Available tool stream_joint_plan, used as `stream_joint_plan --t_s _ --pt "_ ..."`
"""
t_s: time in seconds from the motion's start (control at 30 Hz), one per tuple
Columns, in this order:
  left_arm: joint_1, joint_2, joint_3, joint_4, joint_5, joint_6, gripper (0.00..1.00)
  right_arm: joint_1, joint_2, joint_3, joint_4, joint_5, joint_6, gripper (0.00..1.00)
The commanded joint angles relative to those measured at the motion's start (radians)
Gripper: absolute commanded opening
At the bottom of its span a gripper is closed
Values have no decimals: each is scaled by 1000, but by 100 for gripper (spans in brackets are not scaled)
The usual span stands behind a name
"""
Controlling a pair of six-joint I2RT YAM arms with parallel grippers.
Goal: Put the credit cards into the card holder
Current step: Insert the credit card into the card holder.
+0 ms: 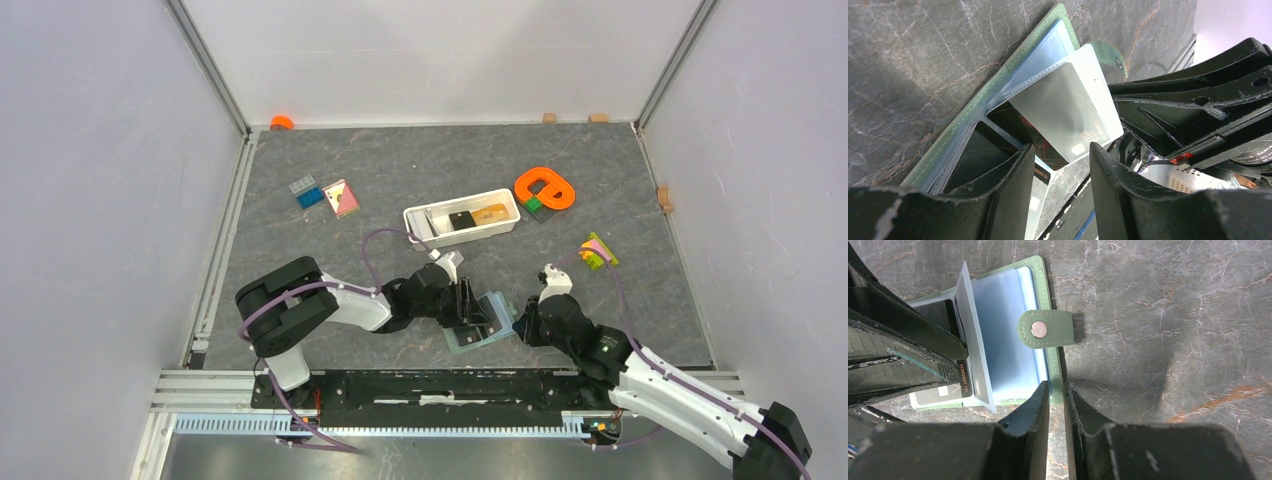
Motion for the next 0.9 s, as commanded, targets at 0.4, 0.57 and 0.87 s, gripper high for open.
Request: stream_joint_plan --t_s 0.4,0.57,0.87 --pt "-9 -40 23 52 7 101 52 3 -32 39 -4 21 -6 30" --pt "-9 -43 41 95 37 106 53 3 -50 92 -70 74 -41 35" --pt "-8 -207 35 -139 -42 155 60 1 -35 189 -46 32 -173 46"
